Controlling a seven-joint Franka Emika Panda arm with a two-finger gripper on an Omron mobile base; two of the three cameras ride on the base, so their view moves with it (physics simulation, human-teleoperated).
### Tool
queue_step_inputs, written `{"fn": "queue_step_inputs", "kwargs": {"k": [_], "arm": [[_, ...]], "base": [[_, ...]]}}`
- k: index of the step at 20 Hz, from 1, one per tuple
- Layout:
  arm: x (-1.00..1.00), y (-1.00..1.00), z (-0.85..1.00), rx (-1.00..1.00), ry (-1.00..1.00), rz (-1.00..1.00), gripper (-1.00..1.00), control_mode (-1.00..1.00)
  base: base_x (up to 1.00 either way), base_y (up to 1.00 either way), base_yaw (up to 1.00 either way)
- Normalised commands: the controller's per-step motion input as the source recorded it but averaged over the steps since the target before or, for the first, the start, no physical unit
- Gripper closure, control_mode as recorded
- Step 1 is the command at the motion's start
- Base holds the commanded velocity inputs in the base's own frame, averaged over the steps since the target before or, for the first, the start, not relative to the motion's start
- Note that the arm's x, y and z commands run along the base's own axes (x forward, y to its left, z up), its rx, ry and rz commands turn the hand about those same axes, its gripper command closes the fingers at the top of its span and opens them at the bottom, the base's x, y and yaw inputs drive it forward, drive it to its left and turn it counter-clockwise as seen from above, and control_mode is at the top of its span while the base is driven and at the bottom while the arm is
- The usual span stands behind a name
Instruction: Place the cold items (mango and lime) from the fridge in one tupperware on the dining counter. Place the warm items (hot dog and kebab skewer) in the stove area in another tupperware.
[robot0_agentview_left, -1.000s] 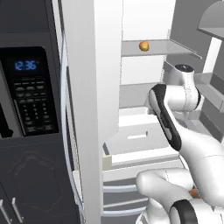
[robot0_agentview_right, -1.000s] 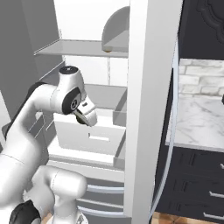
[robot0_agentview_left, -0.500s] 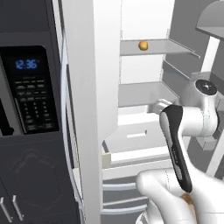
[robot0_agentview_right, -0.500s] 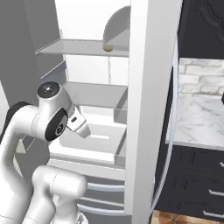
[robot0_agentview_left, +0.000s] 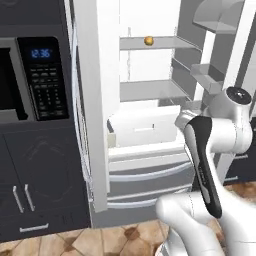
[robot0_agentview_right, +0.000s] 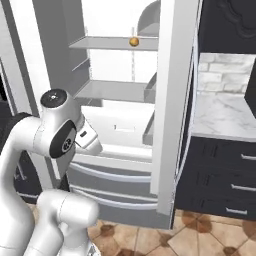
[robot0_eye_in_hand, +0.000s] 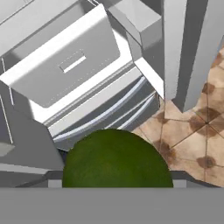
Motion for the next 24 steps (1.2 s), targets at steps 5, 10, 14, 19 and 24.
{"fn": "queue_step_inputs", "kwargs": {"k": [5, 10, 14, 19, 24], "arm": [[0.00, 0.00, 0.00, 0.00, 0.00, 0.00, 1.00, 1.00], [0.00, 0.00, 0.00, 0.00, 0.00, 0.00, 1.00, 1.00], [0.00, 0.00, 0.00, 0.00, 0.00, 0.00, 1.00, 1.00], [0.00, 0.00, 0.00, 0.00, 0.00, 0.00, 1.00, 1.00], [0.00, 0.00, 0.00, 0.00, 0.00, 0.00, 1.00, 1.00]], "base": [[-0.98, 0.27, 0.00], [-0.87, 0.32, 0.00], [-0.78, 0.41, 0.02], [-0.52, 0.59, -0.02], [-0.43, 0.41, -0.81]]}}
